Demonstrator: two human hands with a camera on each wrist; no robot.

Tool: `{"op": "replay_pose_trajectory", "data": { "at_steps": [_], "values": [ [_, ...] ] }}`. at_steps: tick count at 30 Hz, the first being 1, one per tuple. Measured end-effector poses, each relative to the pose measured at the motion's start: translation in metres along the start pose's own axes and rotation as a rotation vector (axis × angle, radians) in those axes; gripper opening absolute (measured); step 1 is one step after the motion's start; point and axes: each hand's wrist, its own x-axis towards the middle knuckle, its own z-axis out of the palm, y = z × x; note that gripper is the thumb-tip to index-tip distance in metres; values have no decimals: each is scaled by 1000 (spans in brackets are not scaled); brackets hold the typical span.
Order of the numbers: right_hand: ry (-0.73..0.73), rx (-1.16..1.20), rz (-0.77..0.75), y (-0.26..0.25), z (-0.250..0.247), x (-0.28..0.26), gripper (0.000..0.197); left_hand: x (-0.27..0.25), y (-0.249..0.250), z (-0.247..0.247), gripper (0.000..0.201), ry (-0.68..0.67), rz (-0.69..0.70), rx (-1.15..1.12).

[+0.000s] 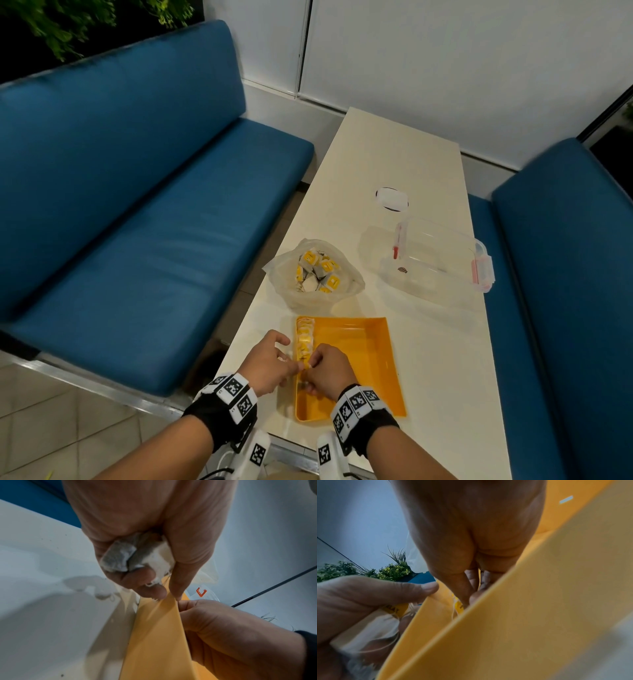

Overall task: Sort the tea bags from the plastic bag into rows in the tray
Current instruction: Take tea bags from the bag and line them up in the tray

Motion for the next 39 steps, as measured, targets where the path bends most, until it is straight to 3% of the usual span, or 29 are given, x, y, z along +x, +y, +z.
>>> {"op": "replay_pose_trajectory", "data": {
  "at_steps": [11,16,19,22,27,34,39],
  "values": [
    [58,-67,2,0,3,-6,23,-5,0,-4,44,-35,-52,-41],
    [171,-157,-204,-9,-19,-7,12,-16,9,-24,55,-88,-138,-506],
    [142,-79,-370,-29,-30,-17,13,-19,14,-30,64,-161,-145,-676],
    [-16,-38,-446,-49,-31,-30,21,-19,21,-28,75,-221,-118,-703],
    [-177,-217,-501,-59,-29,-41,28,-20,30,-25,82,-275,-119,-703],
    [-38,-175,-515,-47,-31,-31,17,-21,33,-26,72,-393,-140,-727],
    [64,-99,-575,-45,-40,-26,32,-18,27,-28,52,-399,-74,-608]
  ]
}}
